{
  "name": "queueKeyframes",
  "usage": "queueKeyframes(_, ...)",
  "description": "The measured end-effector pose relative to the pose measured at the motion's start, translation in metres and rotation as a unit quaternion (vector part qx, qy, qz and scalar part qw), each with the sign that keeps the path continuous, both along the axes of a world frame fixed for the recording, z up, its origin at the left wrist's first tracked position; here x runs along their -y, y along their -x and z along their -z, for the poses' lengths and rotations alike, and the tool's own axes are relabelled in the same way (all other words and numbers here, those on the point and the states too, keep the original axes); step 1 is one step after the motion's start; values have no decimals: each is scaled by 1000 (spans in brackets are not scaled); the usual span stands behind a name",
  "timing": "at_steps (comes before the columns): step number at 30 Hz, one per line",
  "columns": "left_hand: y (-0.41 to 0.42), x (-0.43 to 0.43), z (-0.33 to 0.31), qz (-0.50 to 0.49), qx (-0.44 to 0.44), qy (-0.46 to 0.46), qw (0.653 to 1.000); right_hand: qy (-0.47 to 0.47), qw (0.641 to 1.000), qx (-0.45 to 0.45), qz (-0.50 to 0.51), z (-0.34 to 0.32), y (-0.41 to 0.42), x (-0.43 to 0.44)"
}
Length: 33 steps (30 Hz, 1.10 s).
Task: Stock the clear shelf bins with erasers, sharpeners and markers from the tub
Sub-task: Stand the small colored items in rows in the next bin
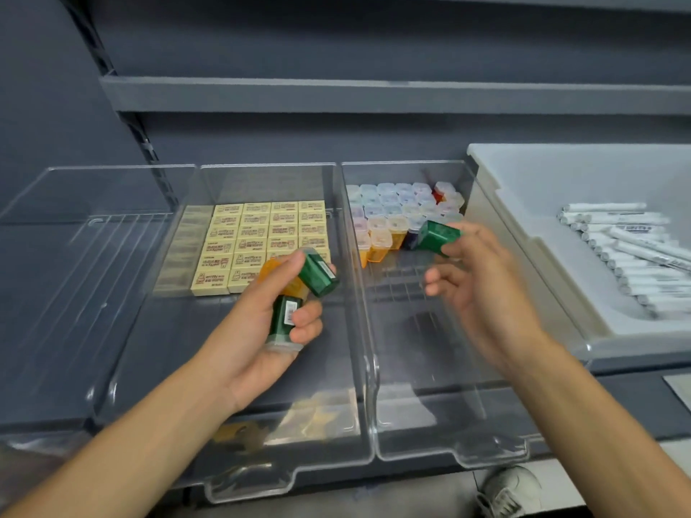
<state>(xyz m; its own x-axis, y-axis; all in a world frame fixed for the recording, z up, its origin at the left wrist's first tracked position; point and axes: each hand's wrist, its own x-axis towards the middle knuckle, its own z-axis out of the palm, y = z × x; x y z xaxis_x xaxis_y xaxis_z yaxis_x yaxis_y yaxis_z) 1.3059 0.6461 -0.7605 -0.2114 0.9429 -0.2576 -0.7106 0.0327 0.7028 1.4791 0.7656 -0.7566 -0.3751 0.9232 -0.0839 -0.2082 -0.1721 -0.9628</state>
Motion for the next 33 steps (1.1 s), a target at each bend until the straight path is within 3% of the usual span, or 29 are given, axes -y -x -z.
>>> queueKeyframes(3, -1, -3, 2, 3, 2, -3, 1000, 39, 999, -23, 6, 4, 4, -7)
queueKeyframes(5, -1, -6, 2, 9, 5, -8, 1000, -19, 995, 93, 10, 7, 4, -14)
queueKeyframes(8, 1, -10, 0, 22, 12, -10, 1000, -197, 922, 334, 12, 12, -4, -30)
queueKeyframes(10, 4, -13, -1, 24, 10, -12, 1000, -292, 870, 397, 10, 14, -8, -40)
queueKeyframes(15, 13, -13, 2, 7, 23, -6, 1000, -323, 865, 384, 16, 20, 12, -49)
queueKeyframes(18, 14, -15, 2, 10, 24, -12, 1000, -349, 843, 409, -12, 24, 24, -47)
queueKeyframes(24, 16, -15, 0, 16, 21, -20, 999, -350, 855, 383, -20, 33, 29, -44)
queueKeyframes(33, 17, -19, 3, 31, 15, -18, 999, -324, 873, 361, 48, 38, 34, -37)
